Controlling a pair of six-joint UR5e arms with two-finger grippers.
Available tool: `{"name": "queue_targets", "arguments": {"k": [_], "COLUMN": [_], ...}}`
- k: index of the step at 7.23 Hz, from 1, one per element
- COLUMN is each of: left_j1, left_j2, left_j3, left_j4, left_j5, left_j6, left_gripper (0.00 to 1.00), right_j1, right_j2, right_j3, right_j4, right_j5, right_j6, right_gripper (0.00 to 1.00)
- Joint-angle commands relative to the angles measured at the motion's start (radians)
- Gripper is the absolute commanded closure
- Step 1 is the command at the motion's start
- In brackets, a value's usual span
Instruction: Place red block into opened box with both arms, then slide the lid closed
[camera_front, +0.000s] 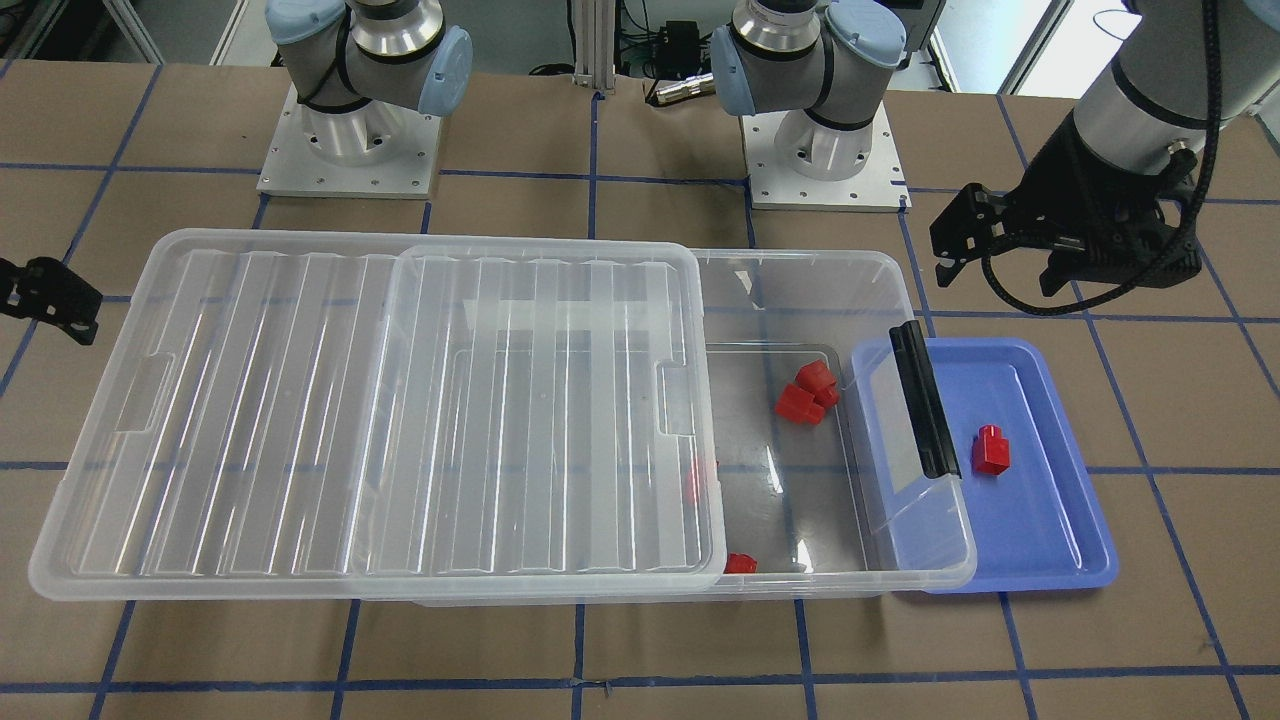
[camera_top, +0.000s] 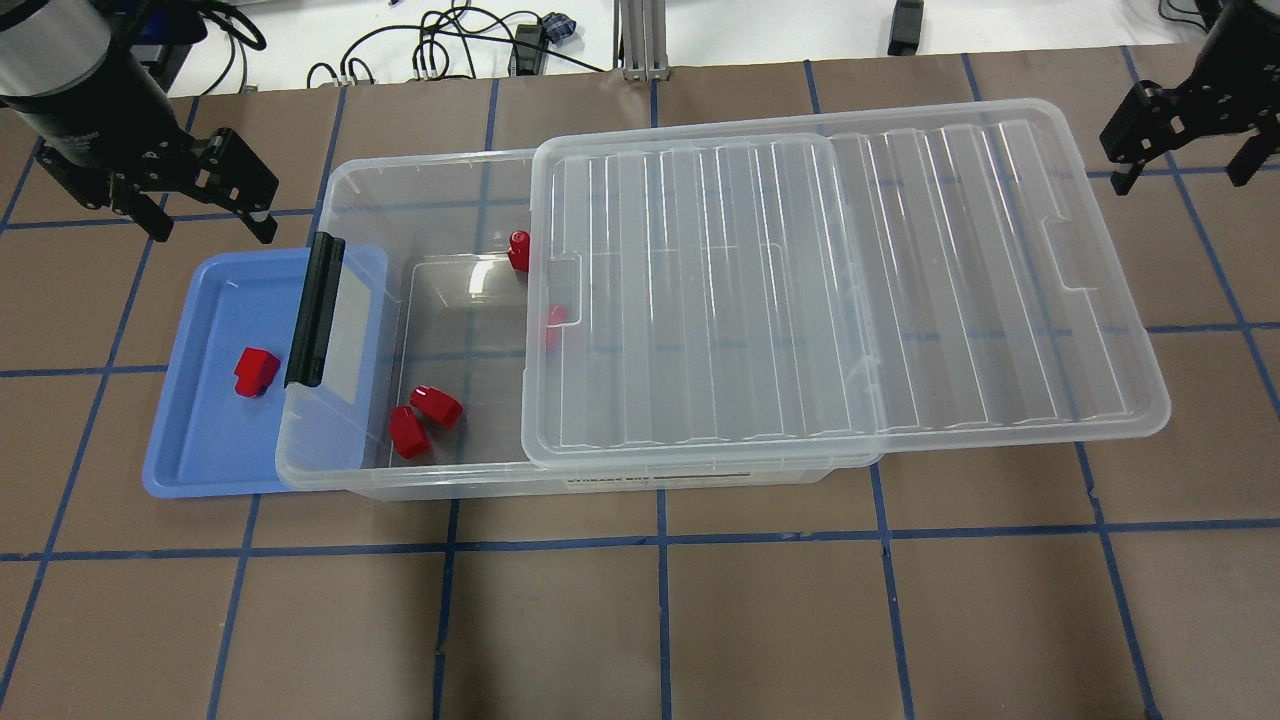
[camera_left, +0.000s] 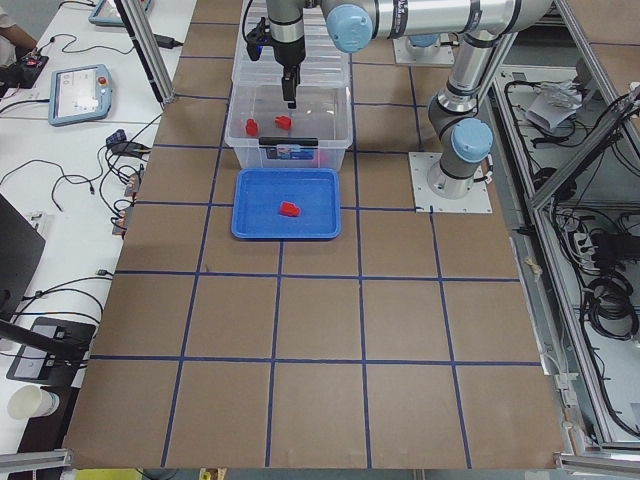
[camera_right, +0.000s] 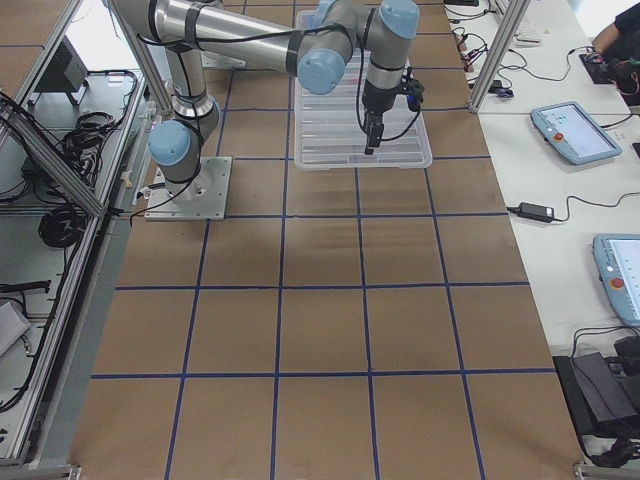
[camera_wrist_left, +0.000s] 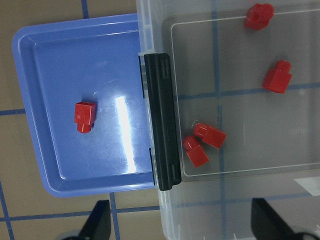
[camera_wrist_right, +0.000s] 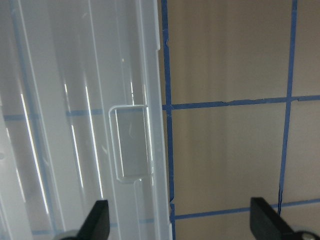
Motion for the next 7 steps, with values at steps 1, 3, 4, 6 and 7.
{"name": "queue_targets", "arguments": {"k": [1, 3, 4, 6, 7], "left_j1": [0.043, 0.143, 0.193, 0.249, 0.264], "left_j2": [-0.009, -0.040, -0.069, -0.133, -0.160], "left_j3": [-0.026, -0.119, -0.205, -0.386, -0.429], "left_j4": [0.027, 0.227, 0.313, 0.682, 0.729], "left_j5": [0.000, -0.005, -0.011, -0.010, -0.010], "left_j6": [0.071, 0.257, 0.287, 0.424, 0.450], "left_gripper": [0.00, 0.00, 0.00, 0.00, 0.00], "right_j1": [0.040, 0.040, 0.040, 0.035, 0.034], "right_j2": [-0.042, -0.045, -0.045, -0.039, -0.042], "right_j3": [-0.002, 0.006, 0.008, 0.008, 0.006], "right_j4": [0.060, 0.064, 0.064, 0.098, 0.091], "right_j5": [-0.002, 0.006, 0.000, 0.004, 0.004], "right_j6": [0.067, 0.065, 0.064, 0.050, 0.047], "right_gripper": [0.00, 0.00, 0.00, 0.00, 0.00]}}
